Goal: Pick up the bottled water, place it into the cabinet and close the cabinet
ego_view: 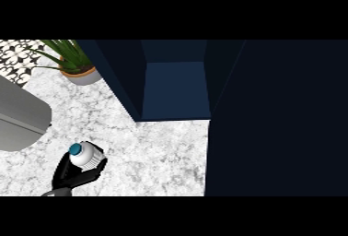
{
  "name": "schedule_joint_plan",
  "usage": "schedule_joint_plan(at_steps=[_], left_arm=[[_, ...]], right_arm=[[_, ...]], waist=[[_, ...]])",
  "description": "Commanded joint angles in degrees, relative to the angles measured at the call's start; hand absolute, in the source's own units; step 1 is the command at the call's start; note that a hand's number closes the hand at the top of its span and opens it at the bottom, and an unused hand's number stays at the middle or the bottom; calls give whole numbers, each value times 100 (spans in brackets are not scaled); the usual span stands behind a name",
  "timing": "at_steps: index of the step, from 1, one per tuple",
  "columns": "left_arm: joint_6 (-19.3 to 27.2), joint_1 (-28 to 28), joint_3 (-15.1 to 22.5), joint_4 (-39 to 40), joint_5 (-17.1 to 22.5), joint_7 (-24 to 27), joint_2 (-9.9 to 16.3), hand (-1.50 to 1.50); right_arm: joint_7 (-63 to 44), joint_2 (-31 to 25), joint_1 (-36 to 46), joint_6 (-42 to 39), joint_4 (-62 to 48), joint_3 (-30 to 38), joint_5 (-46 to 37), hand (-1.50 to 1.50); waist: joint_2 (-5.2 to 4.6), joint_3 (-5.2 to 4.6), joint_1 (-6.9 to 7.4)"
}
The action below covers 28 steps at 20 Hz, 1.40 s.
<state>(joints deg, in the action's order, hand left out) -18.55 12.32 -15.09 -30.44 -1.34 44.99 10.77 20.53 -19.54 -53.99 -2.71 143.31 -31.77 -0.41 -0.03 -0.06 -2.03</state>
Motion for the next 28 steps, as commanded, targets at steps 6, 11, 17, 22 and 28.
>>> schedule_joint_plan(at_steps=[6, 11, 17, 22, 28], left_arm=[[1227, 175, 385, 504, -753, 1469, -387, 150], [1419, 66, 531, 480, -866, 1820, -680, 150], [1548, 768, 881, 253, -362, 1004, -1056, 150], [1372, 654, 1608, -205, 377, 666, -1070, 150], [2386, 898, 2710, -1016, 1456, -163, -1075, 150]], right_arm=[[-244, -377, -387, 204, 930, -32, -242, -150], [67, -636, -553, 195, 909, 154, -110, -150], [-200, -521, -131, 466, 698, -218, -299, -150], [281, -698, -382, 488, 559, -239, -243, -150], [293, -907, -350, 510, 619, 66, 112, -150]], waist=[[-6, -12, 51], [17, -3, 65], [13, -3, 104], [41, 2, 93], [28, 1, 63]])
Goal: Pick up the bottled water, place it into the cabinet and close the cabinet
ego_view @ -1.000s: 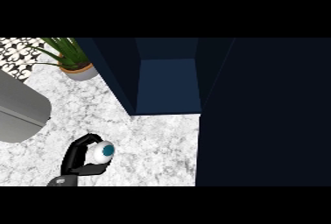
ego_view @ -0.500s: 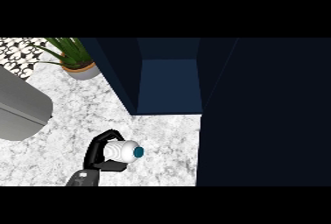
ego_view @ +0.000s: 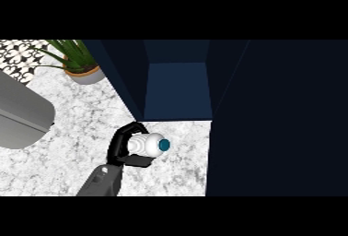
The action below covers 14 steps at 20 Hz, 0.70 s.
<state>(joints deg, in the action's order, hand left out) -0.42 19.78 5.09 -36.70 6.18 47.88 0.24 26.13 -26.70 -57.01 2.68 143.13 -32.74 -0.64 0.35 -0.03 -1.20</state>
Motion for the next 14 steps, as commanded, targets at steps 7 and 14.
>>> schedule_joint_plan(at_steps=[7, 14], left_arm=[[1587, 833, 1497, -1330, 1124, -1949, -23, 150], [2575, 1830, 1782, -847, 1707, -2318, -24, 150]], right_arm=[[-9, -174, -162, 51, 515, 214, 164, -150], [53, -359, -352, -36, 771, 535, 500, -150]], waist=[[-11, 2, -48], [-44, 0, -115]])
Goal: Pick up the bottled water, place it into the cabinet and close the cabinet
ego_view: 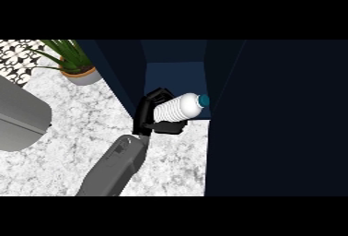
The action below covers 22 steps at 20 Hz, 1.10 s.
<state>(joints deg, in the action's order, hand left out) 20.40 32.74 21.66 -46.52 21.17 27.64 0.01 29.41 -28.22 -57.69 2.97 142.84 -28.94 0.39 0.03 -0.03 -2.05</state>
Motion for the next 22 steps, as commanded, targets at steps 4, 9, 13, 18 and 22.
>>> schedule_joint_plan(at_steps=[4, 9, 13, 18, 22], left_arm=[[390, 1236, -75, 929, 609, -392, -1, 150], [547, 1712, -315, 1557, 946, -452, -1, 150], [1141, 2230, -335, 2159, 799, -485, -1, 150], [1791, 2492, -228, 3003, 333, -236, 115, 150], [2672, 2931, -29, 3533, 35, -452, 1, -150]], right_arm=[[-114, -182, -371, -105, 624, 67, 334, -150], [397, -319, -562, -395, 398, 365, 509, -150], [163, -282, -433, -389, 494, 493, 650, -150], [282, -263, -380, -479, 404, 435, 486, -150], [545, -290, -374, -652, 152, 489, 508, -150]], waist=[[-34, -2, -108], [-39, 1, -192], [-77, 2, -166], [-128, 1, -224], [-133, 7, -343]])
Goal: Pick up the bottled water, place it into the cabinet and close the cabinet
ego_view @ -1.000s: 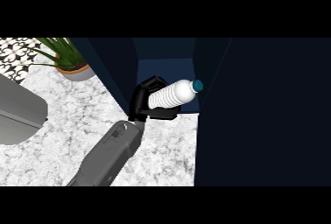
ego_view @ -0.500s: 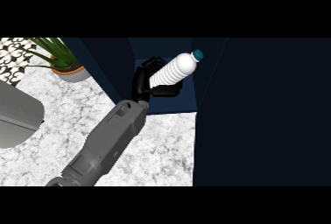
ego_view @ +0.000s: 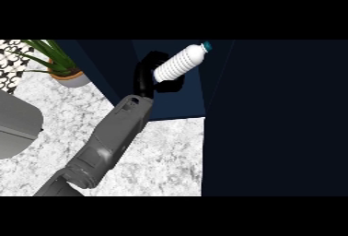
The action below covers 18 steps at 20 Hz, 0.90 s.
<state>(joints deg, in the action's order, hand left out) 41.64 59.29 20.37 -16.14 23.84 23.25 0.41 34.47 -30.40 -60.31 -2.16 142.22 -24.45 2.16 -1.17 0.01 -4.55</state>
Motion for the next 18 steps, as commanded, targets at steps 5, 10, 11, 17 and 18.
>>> schedule_joint_plan(at_steps=[5, 10, 11, 17, 18], left_arm=[[591, 457, -48, 830, -251, 137, 65, -150], [-240, 458, -318, 478, -54, 756, 341, -150], [4, 558, -551, 227, 154, 895, 30, -150], [-1358, 441, -1090, -505, 719, 1710, -36, 150], [-1553, 385, -1040, -434, 755, 1670, -37, 150]], right_arm=[[8, -59, -91, -181, 213, 301, 529, -150], [-38, -37, -161, -200, 541, 214, 444, -150], [-35, -84, -205, -281, 490, 130, 421, -150], [51, -2, -205, -302, 272, 30, 241, -150], [-3, -161, -248, -403, 474, 188, 339, -150]], waist=[[-37, -3, 3], [-67, -19, 0], [-39, -20, 14], [12, -18, 86], [10, -15, 61]])
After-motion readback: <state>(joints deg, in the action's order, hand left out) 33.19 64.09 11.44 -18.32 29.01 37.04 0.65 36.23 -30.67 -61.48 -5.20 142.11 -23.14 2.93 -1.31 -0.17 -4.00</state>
